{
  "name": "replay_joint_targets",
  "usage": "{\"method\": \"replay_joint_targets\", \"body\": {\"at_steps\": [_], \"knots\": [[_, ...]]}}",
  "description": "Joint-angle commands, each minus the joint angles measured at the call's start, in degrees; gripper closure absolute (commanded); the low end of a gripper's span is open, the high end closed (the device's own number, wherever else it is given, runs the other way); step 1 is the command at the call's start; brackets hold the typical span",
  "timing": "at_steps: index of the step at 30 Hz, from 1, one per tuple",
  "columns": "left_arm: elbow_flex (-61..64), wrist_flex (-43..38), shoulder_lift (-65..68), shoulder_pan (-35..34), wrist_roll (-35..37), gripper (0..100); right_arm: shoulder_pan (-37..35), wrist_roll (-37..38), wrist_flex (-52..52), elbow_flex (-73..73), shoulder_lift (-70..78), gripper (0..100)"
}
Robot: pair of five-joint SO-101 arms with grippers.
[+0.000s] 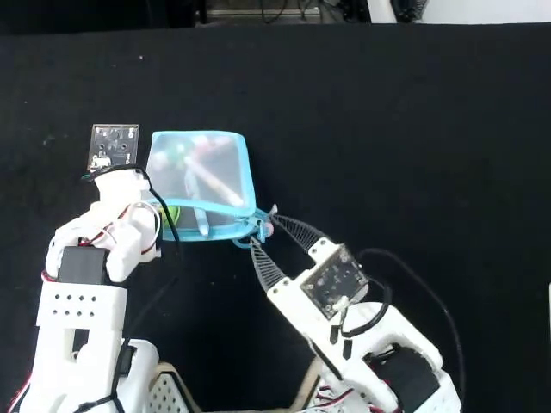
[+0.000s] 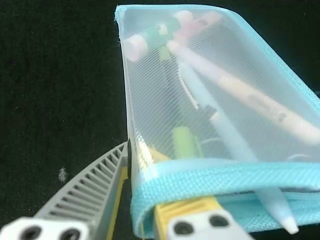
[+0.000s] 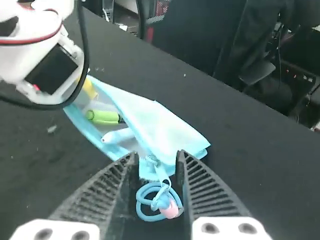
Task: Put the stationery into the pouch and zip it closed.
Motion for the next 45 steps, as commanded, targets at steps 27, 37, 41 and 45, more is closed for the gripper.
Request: {"method": "replay_joint_targets", "body": {"at_steps": [27, 37, 41, 45], "knots": [[0.31, 0.26, 0.26, -0.66, 0.26, 97, -10.73, -3.25, -31.47, 11.56, 15.69, 95.5], [0.31, 0.44, 0.26, -0.66, 0.26, 97, -10.55, -3.34, -36.4, -4.44, 48.75, 95.6], [0.31, 0.53, 0.26, -0.66, 0.26, 97, -9.41, -3.34, -37.1, -7.43, 55.16, 95.6], [0.31, 0.53, 0.26, -0.66, 0.26, 97, -3.87, -3.34, -36.66, -8.84, 56.04, 95.2]]}}
